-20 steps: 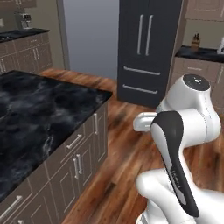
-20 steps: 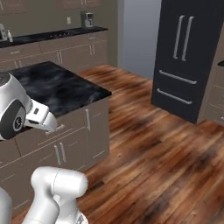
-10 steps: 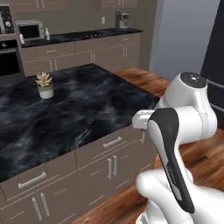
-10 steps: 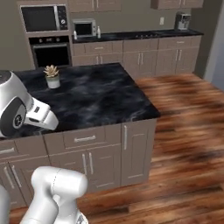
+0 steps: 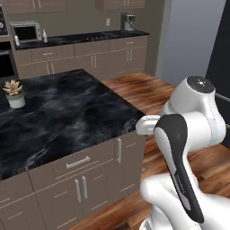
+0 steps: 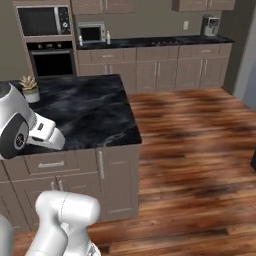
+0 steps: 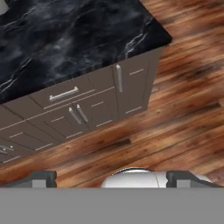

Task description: Place the drinks on the dining counter in a tight cluster.

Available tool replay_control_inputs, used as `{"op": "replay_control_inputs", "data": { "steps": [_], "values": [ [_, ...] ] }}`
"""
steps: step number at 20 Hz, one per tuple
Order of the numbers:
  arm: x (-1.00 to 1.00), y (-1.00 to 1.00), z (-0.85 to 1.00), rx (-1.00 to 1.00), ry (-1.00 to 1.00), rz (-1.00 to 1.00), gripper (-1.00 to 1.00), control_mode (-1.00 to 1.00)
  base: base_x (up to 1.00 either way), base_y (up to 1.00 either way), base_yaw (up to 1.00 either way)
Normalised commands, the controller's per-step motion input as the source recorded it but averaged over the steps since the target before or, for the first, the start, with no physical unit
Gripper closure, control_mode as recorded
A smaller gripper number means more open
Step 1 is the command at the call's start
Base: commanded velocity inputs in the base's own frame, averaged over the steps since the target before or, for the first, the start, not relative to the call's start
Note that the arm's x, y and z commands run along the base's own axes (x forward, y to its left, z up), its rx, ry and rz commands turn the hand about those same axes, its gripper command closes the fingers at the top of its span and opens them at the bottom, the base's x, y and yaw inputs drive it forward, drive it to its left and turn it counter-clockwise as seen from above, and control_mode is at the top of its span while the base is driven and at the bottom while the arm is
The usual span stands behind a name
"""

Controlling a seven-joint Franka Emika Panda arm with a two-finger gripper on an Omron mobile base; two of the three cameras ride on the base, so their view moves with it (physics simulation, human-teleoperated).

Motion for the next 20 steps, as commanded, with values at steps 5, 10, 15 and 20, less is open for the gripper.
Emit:
{"op": "replay_control_inputs", "data": {
  "steps": [5, 10, 15, 20],
  "values": [
    [0.0, 0.0, 0.0, 0.0, 0.0, 0.0, -1.0, 1.0, 0.56, -1.0, 0.32],
    [0.0, 0.0, 0.0, 0.0, 0.0, 0.0, -1.0, 1.0, 0.48, -1.0, 0.24],
    [0.0, 0.0, 0.0, 0.0, 0.0, 0.0, -1.0, 1.0, 0.53, -1.0, 0.17],
    [0.0, 0.0, 0.0, 0.0, 0.0, 0.0, -1.0, 1.0, 0.99, -1.0, 0.22]
  ]
}}
